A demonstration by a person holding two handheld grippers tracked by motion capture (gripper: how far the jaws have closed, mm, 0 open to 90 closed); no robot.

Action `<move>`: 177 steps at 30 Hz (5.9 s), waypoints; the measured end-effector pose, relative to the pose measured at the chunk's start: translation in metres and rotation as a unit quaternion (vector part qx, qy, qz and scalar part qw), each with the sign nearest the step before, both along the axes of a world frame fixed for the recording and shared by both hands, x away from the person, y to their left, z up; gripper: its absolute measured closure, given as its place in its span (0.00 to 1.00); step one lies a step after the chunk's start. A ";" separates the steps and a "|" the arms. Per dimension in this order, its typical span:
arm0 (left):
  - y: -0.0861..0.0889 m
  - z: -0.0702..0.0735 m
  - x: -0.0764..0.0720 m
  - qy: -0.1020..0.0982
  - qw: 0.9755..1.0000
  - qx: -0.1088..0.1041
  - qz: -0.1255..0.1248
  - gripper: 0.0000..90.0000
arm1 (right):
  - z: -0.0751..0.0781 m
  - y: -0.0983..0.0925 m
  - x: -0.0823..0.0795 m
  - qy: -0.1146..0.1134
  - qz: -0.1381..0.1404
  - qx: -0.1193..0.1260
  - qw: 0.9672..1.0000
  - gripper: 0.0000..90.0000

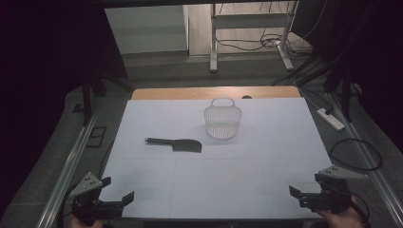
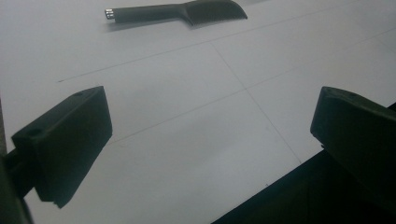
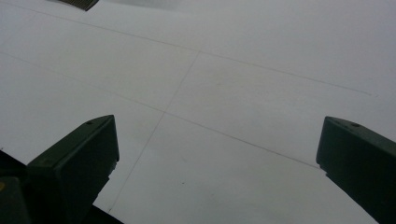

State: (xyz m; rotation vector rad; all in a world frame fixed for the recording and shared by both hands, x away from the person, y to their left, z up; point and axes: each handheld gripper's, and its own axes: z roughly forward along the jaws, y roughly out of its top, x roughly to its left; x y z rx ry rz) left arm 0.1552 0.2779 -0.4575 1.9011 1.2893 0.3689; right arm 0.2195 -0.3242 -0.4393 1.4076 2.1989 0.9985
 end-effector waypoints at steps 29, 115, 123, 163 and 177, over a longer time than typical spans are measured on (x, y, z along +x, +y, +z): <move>0.003 -0.002 0.003 0.018 1.000 -0.011 -0.003 0.00 | 0.000 0.006 -0.001 -0.002 0.013 -0.024 1.000 0.00; -0.038 0.004 0.110 0.067 0.995 0.032 -0.072 0.00 | -0.001 0.015 -0.003 -0.010 0.039 -0.057 0.998 0.00; -0.043 0.005 0.126 0.071 0.994 0.029 -0.079 0.00 | -0.002 0.015 -0.003 -0.010 0.041 -0.059 0.997 0.00; -0.071 0.007 0.209 0.091 0.991 0.057 -0.081 0.00 | -0.002 0.015 -0.002 -0.008 0.042 -0.058 0.997 0.00; -0.077 0.005 0.236 0.092 0.990 0.073 -0.082 0.00 | -0.002 0.015 -0.002 -0.007 0.043 -0.059 0.997 0.00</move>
